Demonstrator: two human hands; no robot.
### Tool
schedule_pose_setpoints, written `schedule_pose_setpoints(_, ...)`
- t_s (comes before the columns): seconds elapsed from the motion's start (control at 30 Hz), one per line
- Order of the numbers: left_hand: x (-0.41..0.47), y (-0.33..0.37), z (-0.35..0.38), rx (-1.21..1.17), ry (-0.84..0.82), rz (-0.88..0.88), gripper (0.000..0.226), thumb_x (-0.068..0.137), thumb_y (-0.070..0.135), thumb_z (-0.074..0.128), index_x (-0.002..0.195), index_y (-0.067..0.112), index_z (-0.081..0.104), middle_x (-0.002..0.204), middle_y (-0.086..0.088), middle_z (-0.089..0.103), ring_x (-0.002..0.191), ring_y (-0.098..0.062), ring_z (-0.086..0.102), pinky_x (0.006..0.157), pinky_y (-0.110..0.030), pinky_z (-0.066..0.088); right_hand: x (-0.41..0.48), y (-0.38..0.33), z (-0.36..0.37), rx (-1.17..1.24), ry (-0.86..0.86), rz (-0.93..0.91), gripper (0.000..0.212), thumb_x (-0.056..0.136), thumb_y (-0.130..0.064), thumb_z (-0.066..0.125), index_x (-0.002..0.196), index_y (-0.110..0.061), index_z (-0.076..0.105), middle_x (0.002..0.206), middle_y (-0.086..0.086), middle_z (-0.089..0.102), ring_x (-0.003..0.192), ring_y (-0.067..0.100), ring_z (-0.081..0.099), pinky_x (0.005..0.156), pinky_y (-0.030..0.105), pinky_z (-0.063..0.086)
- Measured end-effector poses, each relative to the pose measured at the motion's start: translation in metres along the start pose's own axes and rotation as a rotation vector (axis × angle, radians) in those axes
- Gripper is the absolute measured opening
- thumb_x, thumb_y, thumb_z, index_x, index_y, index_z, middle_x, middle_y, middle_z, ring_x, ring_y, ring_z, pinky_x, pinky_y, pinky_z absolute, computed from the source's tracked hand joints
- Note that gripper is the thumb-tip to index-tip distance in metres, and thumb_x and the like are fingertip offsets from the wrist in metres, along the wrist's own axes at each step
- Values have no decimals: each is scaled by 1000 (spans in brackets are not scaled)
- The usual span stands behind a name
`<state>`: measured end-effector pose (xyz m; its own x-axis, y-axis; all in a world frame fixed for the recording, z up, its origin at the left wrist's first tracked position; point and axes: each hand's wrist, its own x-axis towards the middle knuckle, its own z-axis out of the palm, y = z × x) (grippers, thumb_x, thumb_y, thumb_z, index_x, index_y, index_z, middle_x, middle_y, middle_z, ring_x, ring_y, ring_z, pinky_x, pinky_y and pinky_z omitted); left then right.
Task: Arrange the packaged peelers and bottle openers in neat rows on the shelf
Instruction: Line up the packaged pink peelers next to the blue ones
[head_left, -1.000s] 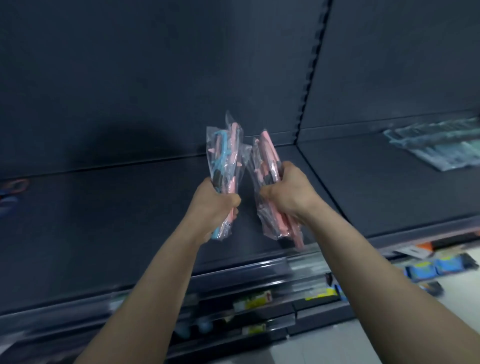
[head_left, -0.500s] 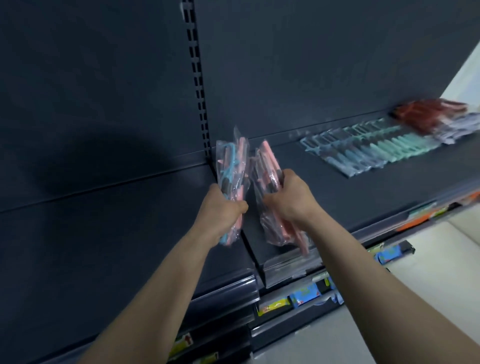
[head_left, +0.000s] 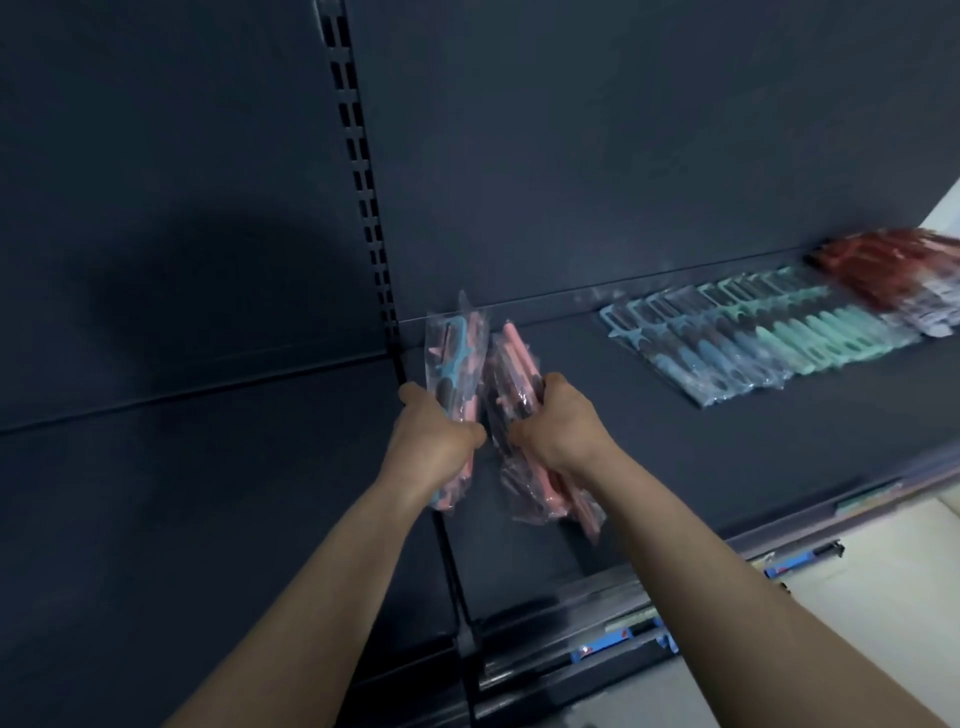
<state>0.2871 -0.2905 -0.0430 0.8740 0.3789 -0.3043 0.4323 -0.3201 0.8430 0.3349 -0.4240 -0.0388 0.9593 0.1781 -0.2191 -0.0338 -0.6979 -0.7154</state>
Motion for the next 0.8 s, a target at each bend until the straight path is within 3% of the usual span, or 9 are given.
schedule_pose_setpoints(0.13, -5, 4, 16, 36, 97, 2, 44, 79, 13, 63, 109, 13, 31, 89, -4, 55, 72, -17, 60, 48, -26, 47, 12, 8, -6, -12, -58, -73, 25, 81, -17, 64, 93, -11, 43, 78, -3, 47, 61, 11, 46, 34, 12, 29)
schedule_pose_setpoints(0.23, -12, 9, 30, 45, 172, 4, 43, 79, 21, 68, 104, 14, 34, 98, -7, 55, 79, -19, 59, 57, -29, 50, 20, 14, -13, -13, -84, -141, 16, 81, -20, 62, 89, -9, 53, 82, 5, 55, 64, 18, 52, 37, 17, 30)
schedule_pose_setpoints(0.33, -18, 13, 42, 95, 265, -17, 47, 81, 36, 67, 108, 11, 38, 111, -9, 47, 92, -25, 57, 75, -39, 53, 25, 22, -20, -49, -129, -191, 21, 83, -30, 60, 83, -9, 59, 101, 16, 61, 83, 27, 57, 55, 25, 37)
schedule_pose_setpoints(0.4, -21, 13, 49, 150, 332, -46, 48, 85, 44, 61, 112, 9, 41, 116, -8, 41, 105, -28, 50, 88, -42, 48, 27, 26, -24, -97, -163, -226, 35, 85, -38, 59, 95, -5, 61, 107, 19, 62, 98, 32, 57, 77, 33, 45)
schedule_pose_setpoints(0.47, -26, 14, 54, 206, 397, -72, 43, 88, 45, 55, 110, 9, 46, 119, -12, 38, 114, -31, 37, 97, -39, 37, 27, 28, -27, -130, -180, -262, 42, 87, -43, 56, 105, -5, 60, 109, 16, 63, 105, 33, 55, 93, 39, 42)
schedule_pose_setpoints(0.57, -32, 13, 55, 264, 472, -76, 25, 94, 35, 45, 96, 11, 52, 118, -19, 38, 112, -30, 30, 94, -36, 27, 27, 30, -30, -124, -202, -284, 47, 87, -47, 56, 111, -7, 59, 112, 16, 61, 108, 33, 53, 98, 42, 40)
schedule_pose_setpoints(0.67, -34, 9, 47, 248, 511, -83, 29, 95, 27, 40, 73, 11, 49, 103, -21, 50, 104, -32, 38, 88, -35, 31, 30, 28, -30, -115, -216, -288, 50, 86, -51, 55, 113, -8, 61, 113, 16, 61, 109, 34, 52, 98, 43, 40)
schedule_pose_setpoints(0.73, -34, 9, 41, 148, 567, -22, 32, 91, 19, 44, 59, 11, 43, 79, -12, 51, 84, -32, 47, 70, -30, 39, 31, 26, -29, -116, -213, -277, 56, 85, -55, 54, 114, -7, 60, 115, 17, 60, 111, 35, 51, 98, 43, 41)
schedule_pose_setpoints(0.8, -33, 10, 34, 42, 603, 50, 25, 86, 11, 47, 63, 3, 51, 65, -5, 49, 63, -19, 45, 50, -19, 34, 32, 24, -28, -135, -190, -281, 58, 85, -58, 52, 112, -7, 60, 116, 16, 59, 112, 35, 48, 98, 42, 40)
